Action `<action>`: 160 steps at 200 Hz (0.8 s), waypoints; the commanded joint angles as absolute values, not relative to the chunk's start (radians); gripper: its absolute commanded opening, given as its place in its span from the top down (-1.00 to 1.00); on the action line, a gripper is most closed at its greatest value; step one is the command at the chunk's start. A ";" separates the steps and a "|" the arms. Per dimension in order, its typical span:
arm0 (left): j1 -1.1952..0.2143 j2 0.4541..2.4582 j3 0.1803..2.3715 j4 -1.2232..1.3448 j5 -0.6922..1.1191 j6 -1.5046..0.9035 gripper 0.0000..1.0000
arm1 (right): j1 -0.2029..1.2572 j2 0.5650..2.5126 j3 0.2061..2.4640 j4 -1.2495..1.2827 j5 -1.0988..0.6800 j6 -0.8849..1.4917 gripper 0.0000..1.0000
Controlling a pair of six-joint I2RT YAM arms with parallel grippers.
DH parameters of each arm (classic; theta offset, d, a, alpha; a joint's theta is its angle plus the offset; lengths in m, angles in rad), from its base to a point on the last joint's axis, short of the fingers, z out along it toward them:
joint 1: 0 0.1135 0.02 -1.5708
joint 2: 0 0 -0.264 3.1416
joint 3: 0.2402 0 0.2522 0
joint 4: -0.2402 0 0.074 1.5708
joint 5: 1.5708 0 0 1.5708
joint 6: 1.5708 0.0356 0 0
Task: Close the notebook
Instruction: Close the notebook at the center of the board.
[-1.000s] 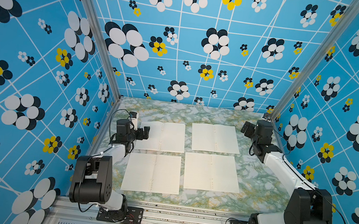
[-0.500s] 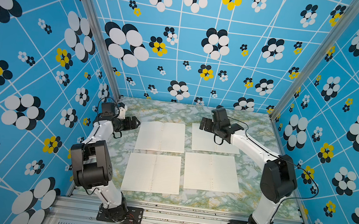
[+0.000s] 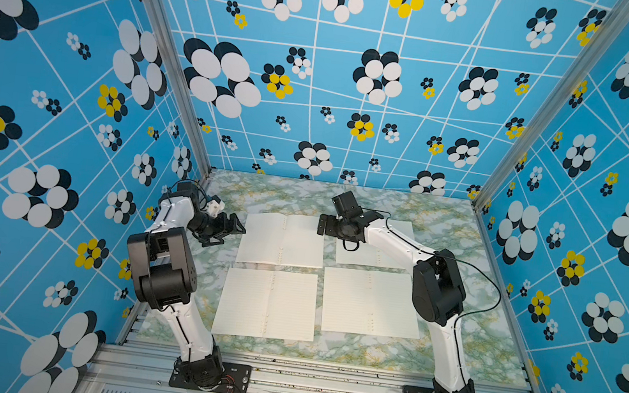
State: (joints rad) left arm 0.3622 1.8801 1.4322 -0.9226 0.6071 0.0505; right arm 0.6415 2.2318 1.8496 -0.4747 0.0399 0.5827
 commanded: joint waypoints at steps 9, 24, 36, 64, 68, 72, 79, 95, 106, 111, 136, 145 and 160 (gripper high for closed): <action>0.358 1.942 1.480 -1.089 0.610 0.099 -0.88 | 0.660 2.298 1.921 -0.506 -0.036 0.622 -0.98; 0.348 1.968 1.492 -1.116 0.588 0.106 -0.88 | 0.663 2.327 1.945 -0.508 -0.049 0.634 -0.98; 0.341 1.980 1.497 -1.127 0.576 0.109 -0.87 | 0.665 2.343 1.962 -0.513 -0.052 0.637 -0.98; 0.322 1.982 1.496 -1.129 0.533 0.112 -0.84 | 0.672 2.375 1.998 -0.525 -0.064 0.645 -0.98; 0.320 1.983 1.496 -1.130 0.531 0.112 -0.85 | 0.673 2.381 2.003 -0.528 -0.065 0.647 -0.98; 0.318 1.986 1.496 -1.130 0.529 0.111 -0.85 | 0.673 2.386 2.009 -0.530 -0.065 0.647 -0.98; 0.312 1.991 1.498 -1.133 0.521 0.110 -0.85 | 0.676 2.397 2.016 -0.532 -0.067 0.650 -0.98; 0.299 1.997 1.500 -1.134 0.502 0.107 -0.87 | 0.679 2.415 2.030 -0.538 -0.071 0.653 -0.98; 0.291 2.000 1.500 -1.132 0.487 0.100 -0.87 | 0.682 2.423 2.033 -0.537 -0.071 0.657 -0.98; 0.289 2.003 1.502 -1.131 0.481 0.100 -0.87 | 0.684 2.424 2.034 -0.537 -0.071 0.659 -0.98; 0.272 2.019 1.513 -1.132 0.465 0.094 -0.90 | 0.690 2.436 2.034 -0.537 -0.075 0.669 -0.98; 0.266 2.024 1.520 -1.128 0.456 0.092 -0.90 | 0.695 2.438 2.034 -0.537 -0.074 0.672 -0.98; 0.261 2.038 1.533 -1.115 0.437 0.089 -0.91 | 0.698 2.441 2.031 -0.535 -0.071 0.676 -0.98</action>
